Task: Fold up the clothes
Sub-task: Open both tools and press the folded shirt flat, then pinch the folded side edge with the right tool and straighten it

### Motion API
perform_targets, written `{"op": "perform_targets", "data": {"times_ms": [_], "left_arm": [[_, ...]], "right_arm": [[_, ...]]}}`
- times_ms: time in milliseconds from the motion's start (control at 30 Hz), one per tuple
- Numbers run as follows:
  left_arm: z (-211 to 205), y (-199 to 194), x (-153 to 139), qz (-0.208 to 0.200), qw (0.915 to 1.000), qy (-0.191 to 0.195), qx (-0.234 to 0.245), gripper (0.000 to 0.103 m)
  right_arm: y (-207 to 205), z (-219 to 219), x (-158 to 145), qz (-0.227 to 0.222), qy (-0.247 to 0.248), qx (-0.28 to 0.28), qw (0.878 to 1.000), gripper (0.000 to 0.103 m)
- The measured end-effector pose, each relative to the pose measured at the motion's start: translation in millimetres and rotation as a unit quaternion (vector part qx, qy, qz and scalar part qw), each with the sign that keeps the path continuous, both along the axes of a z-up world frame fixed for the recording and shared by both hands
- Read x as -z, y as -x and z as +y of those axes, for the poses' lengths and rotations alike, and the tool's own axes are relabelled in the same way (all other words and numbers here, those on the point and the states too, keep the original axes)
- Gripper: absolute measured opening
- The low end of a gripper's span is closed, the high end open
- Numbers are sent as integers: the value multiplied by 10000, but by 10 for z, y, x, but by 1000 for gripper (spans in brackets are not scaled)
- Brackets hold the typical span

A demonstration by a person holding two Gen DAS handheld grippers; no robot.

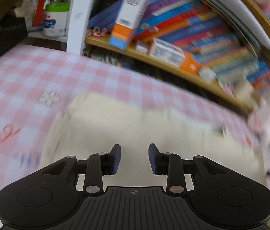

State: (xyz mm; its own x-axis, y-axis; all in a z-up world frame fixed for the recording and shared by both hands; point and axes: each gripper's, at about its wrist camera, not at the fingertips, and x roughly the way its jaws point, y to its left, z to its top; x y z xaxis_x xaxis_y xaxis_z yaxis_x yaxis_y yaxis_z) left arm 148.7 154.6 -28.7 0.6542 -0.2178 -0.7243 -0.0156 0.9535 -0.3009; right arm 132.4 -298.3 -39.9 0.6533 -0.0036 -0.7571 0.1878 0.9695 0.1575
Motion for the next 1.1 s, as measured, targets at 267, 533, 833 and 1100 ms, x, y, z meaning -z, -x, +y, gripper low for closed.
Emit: {"op": "perform_targets", "data": {"times_ms": [267, 533, 833, 1100], "left_arm": [[-463, 770, 20, 60, 9981, -524, 308, 35], [-795, 1094, 10, 77, 9960, -866, 216, 37], [-915, 1181, 128, 209, 9946, -1014, 53, 45], [-1035, 1154, 141, 267, 9915, -1271, 99, 52]], "right_arm": [[493, -192, -42, 199, -760, -76, 9969, 43], [684, -203, -5, 316, -1478, -125, 9884, 43], [791, -6, 12, 480, -1205, -480, 9904, 35], [749, 159, -18, 503, -1022, -1283, 9852, 4]]}}
